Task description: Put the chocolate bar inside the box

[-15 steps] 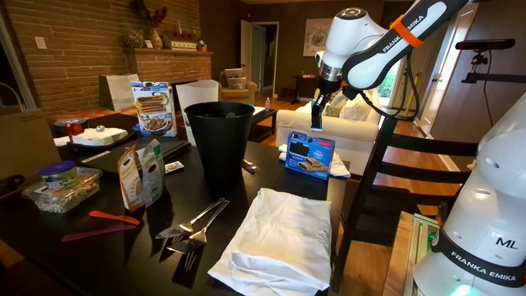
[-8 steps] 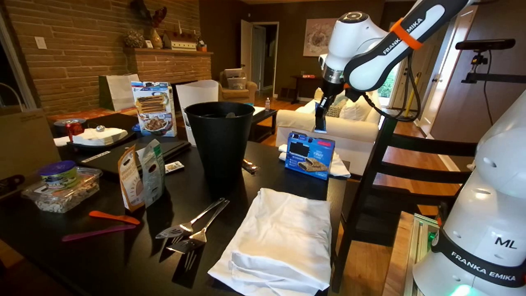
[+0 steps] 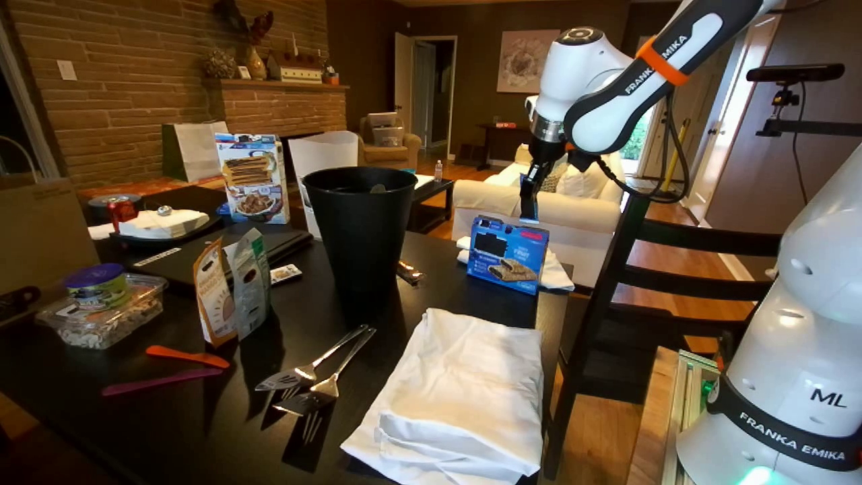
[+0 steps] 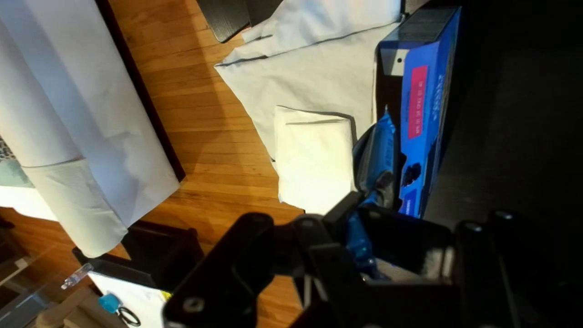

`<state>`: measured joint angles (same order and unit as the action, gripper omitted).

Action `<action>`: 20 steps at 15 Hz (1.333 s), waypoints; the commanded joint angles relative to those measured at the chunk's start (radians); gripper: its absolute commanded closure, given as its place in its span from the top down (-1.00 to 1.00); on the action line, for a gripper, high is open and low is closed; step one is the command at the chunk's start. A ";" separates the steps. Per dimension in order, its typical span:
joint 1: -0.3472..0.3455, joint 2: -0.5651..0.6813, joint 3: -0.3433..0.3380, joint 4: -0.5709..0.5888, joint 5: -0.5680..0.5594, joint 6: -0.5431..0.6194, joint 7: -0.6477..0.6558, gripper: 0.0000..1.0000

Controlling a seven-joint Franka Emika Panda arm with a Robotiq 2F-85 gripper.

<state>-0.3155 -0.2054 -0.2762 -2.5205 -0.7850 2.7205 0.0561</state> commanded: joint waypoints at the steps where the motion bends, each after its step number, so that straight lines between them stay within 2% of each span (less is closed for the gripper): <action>1: -0.005 0.025 -0.009 0.014 0.040 0.022 -0.046 -1.00; 5: -0.005 0.040 -0.011 0.013 0.047 0.036 -0.055 -1.00; 6: -0.005 0.044 -0.012 0.015 0.054 0.036 -0.057 -0.58; 8: -0.006 0.051 -0.014 0.019 0.059 0.036 -0.063 -0.38; 17: -0.003 0.059 -0.021 0.035 0.127 0.033 -0.126 0.87; 18: -0.008 0.062 -0.019 0.040 0.117 0.031 -0.121 0.97; 20: -0.019 0.062 -0.011 0.053 0.094 0.010 -0.087 1.00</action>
<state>-0.3174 -0.1591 -0.2929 -2.4964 -0.6956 2.7410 -0.0277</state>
